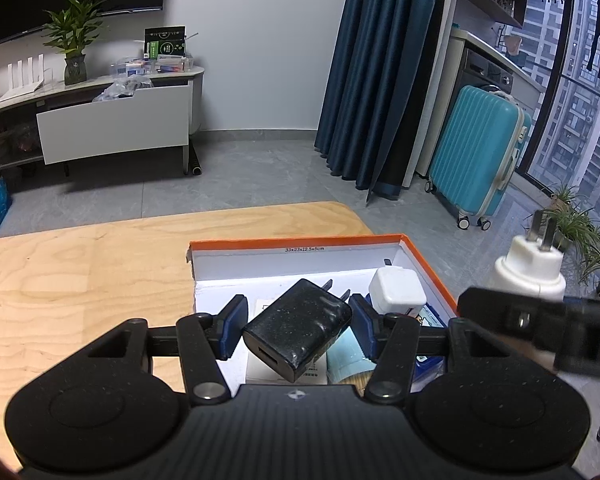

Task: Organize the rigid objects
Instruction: 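Open the left tool to drop the black charger while the right tool releases the diffuser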

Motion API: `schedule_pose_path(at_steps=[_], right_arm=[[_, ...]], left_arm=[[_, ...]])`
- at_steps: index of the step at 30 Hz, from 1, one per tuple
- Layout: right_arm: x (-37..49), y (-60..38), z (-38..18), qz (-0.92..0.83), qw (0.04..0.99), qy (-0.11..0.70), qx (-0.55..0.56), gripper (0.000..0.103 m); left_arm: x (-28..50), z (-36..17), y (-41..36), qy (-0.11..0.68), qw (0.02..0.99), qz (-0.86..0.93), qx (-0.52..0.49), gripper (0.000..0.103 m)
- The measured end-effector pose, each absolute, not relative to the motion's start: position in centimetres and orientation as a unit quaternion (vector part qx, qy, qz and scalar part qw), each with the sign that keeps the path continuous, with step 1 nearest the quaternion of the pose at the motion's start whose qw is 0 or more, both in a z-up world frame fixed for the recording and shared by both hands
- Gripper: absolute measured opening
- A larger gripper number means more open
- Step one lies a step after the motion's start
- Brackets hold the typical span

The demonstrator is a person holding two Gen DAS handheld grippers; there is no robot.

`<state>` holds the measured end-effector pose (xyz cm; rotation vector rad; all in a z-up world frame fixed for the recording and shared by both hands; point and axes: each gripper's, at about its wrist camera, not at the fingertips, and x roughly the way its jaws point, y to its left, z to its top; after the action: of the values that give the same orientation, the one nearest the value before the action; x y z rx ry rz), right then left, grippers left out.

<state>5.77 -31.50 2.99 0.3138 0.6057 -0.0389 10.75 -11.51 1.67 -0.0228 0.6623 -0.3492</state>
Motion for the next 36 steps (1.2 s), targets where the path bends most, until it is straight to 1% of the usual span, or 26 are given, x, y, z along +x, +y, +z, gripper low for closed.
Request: schedule_pose_path(at_steps=[11, 16, 20, 24, 36], right_arm=[[5.8, -31.3, 2.8, -0.011, 0.940, 0.303, 0.155, 0.079], [6.1, -31.8, 2.1, -0.019, 0.937, 0.313, 0.153, 0.083], [5.4, -32.5, 2.2, -0.015, 0.940, 0.298, 0.167, 0.083], [4.8, -32.8, 2.6, -0.034, 0.947, 0.278, 0.156, 0.084], [2.8, -34.0, 2.5, -0.043, 0.949, 0.260, 0.173, 0.084]], left_arm=[[11.1, 1.6, -11.7, 0.324, 0.931, -0.170, -0.011, 0.056], [11.4, 1.3, -11.7, 0.328, 0.929, -0.169, -0.008, 0.056], [11.8, 1.1, -11.6, 0.332, 0.929, -0.166, -0.007, 0.056], [12.3, 0.8, -11.9, 0.335, 0.928, -0.165, -0.006, 0.056], [14.5, 0.1, -14.2, 0.347, 0.920, -0.182, -0.005, 0.056]])
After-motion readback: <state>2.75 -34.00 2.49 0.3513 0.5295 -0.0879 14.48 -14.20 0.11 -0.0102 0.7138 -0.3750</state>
